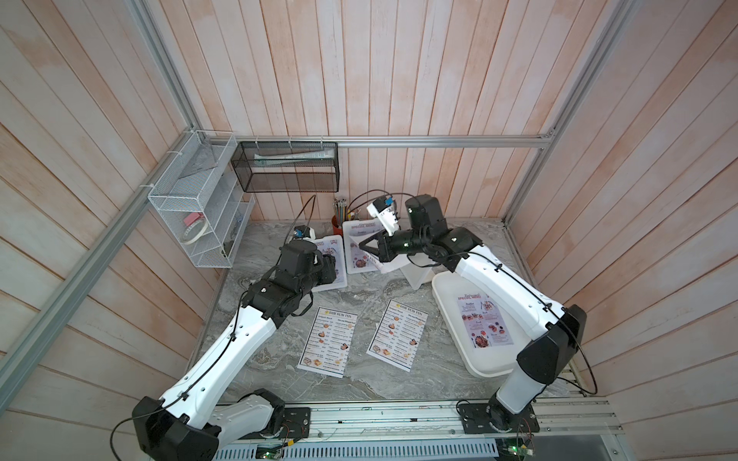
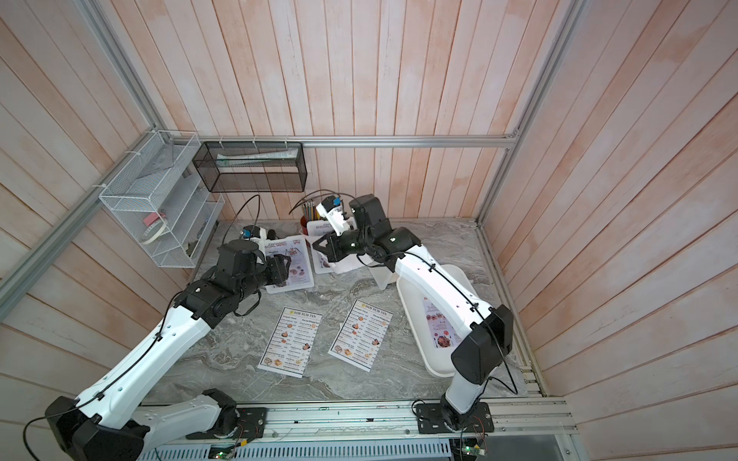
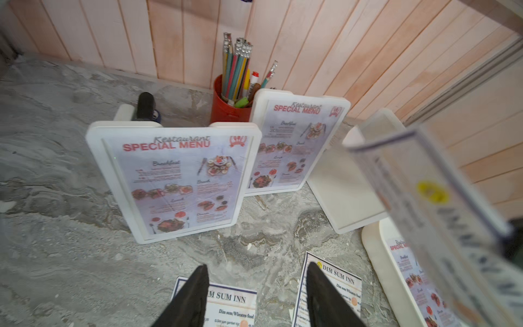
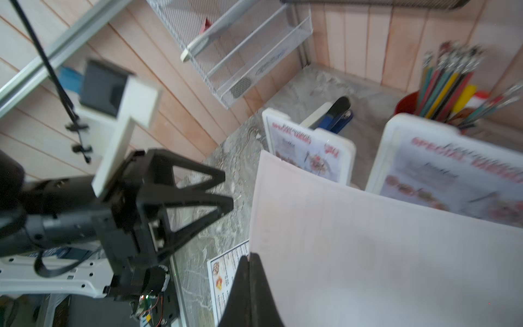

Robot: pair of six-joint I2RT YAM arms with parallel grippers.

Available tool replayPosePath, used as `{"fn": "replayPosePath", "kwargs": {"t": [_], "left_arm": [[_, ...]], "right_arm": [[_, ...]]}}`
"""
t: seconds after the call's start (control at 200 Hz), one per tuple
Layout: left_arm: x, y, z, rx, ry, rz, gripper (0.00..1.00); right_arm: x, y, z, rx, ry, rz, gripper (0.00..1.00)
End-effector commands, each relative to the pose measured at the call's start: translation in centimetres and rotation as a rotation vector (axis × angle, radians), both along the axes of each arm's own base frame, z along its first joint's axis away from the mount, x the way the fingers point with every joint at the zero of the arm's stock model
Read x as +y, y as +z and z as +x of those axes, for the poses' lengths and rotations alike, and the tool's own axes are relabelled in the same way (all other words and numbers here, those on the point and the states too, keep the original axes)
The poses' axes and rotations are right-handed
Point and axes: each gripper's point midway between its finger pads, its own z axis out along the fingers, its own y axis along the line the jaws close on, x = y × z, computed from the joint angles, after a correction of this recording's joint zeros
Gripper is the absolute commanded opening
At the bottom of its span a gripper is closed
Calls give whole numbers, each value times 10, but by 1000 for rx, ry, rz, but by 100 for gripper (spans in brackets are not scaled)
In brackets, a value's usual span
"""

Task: Replace the menus in the menu holders
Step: Take out the menu from the menu holder, then place the menu at the center of the board.

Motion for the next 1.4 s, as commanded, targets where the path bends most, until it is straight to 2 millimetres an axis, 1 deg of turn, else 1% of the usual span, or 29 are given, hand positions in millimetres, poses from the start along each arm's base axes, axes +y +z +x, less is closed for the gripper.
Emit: {"fn": "replayPosePath", "kwargs": {"t": [0.0, 0.055, 0.135, 0.205, 0.245, 0.285, 0.33, 0.405, 0.47, 0.565, 0.64, 0.675, 0.735, 0.8, 0.895, 0.93, 0.96, 0.98, 1.02, 1.115, 1.16, 1.185, 1.195, 1.205, 1.215, 1.22, 1.275, 1.34, 1.395], "left_arm": [[30, -15, -10, 29, 64, 76, 58], [42, -23, -14, 44, 89, 80, 58], [51, -34, -17, 61, 106, 79, 58], [55, -41, -19, 75, 111, 75, 58], [54, -44, -19, 80, 108, 74, 58], [54, -47, -19, 88, 107, 74, 58], [54, -48, -20, 92, 107, 73, 58], [55, -50, -20, 93, 110, 71, 58], [54, -53, -19, 101, 105, 70, 58], [53, -54, -17, 108, 99, 83, 58], [55, -53, -17, 107, 105, 101, 58], [57, -51, -17, 105, 109, 109, 58], [58, -48, -17, 99, 112, 113, 58], [59, -47, -19, 98, 112, 115, 58], [61, -50, -22, 100, 115, 118, 58], [61, -53, -23, 105, 113, 121, 58], [61, -55, -24, 110, 111, 122, 58], [60, -56, -25, 111, 109, 120, 58], [59, -57, -25, 114, 100, 118, 58], [48, -60, -27, 120, 57, 93, 57], [39, -60, -29, 119, 29, 89, 57], [34, -61, -30, 119, 10, 89, 57], [31, -61, -31, 118, 3, 90, 57], [29, -61, -31, 118, -6, 89, 57], [27, -62, -32, 120, -11, 90, 57], [25, -62, -32, 120, -17, 89, 57], [7, -63, -37, 119, -71, 81, 57], [-13, -66, -42, 124, -130, 62, 57], [-30, -67, -47, 121, -172, 51, 58]], "right_arm": [[16, 32, -40, -39, 76, 82, 0], [21, 27, -57, -24, 108, 68, 0], [23, 21, -81, 13, 171, 81, 0], [19, 18, -92, 45, 198, 100, 0], [16, 12, -94, 58, 201, 92, 0], [11, 1, -88, 82, 180, 64, 0], [4, -18, -78, 124, 157, 32, 0], [-10, -62, -60, 206, 121, -21, 0], [-20, -100, -50, 243, 94, -75, 0], [-25, -150, -40, 236, 95, -169, 0], [-31, -189, -25, 212, 55, -281, 0], [-34, -205, -19, 213, 46, -327, 0], [-36, -224, -9, 225, 36, -379, 0], [-37, -237, 2, 213, 8, -409, 0], [-36, -239, 13, 182, -25, -414, 0], [-36, -237, 16, 177, -33, -409, 6], [-36, -234, 19, 171, -48, -406, 14], [-36, -231, 21, 163, -57, -403, 18], [-38, -224, 23, 152, -68, -395, 21], [-42, -194, 28, 131, -108, -354, 30], [-46, -179, 27, 128, -126, -333, 38], [-48, -168, 26, 123, -139, -318, 40], [-50, -168, 26, 127, -146, -319, 40], [-51, -161, 25, 122, -153, -308, 41], [-53, -160, 25, 126, -160, -307, 42], [-53, -155, 24, 122, -165, -299, 42], [-62, -138, 20, 134, -208, -260, 46], [-72, -122, 10, 161, -245, -213, 56], [-83, -118, 1, 184, -283, -194, 63]]}}
